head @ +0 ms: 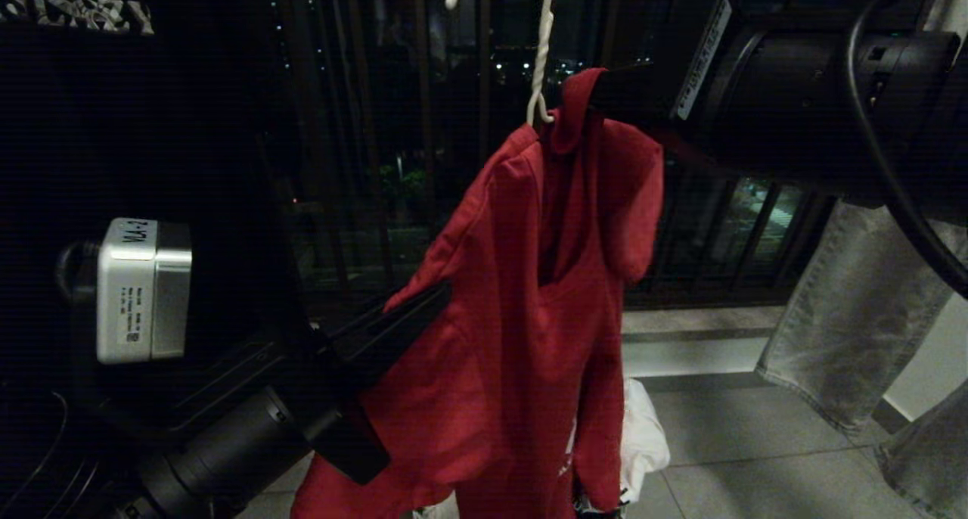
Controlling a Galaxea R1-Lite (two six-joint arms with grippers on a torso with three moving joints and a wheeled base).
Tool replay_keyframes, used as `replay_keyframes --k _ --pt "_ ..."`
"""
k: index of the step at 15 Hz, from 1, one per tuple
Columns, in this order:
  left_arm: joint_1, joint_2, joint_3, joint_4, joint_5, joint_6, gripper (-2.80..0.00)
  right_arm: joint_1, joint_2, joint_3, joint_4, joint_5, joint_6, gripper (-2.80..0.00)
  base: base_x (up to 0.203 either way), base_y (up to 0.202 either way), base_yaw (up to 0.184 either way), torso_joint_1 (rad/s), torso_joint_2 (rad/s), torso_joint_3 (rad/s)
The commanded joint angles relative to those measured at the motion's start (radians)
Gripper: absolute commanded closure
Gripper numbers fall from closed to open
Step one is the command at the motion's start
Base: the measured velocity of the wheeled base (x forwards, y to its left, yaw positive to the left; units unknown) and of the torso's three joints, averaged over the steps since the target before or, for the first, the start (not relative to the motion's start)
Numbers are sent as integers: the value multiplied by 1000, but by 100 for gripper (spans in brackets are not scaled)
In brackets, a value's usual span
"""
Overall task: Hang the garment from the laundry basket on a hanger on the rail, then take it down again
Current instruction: Hang the clothes on the clothes rack
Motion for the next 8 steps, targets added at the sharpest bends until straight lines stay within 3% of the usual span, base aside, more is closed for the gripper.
replay_keyframes --k 1,8 --pt "1 -8 -2 -10 -1 7 0 63 18 -13 1 -102 -56 0 0 0 0 0 0 0" --pt "4 -45 -22 -10 10 52 0 218 52 -24 -11 -462 -214 0 0 0 0 0 0 0"
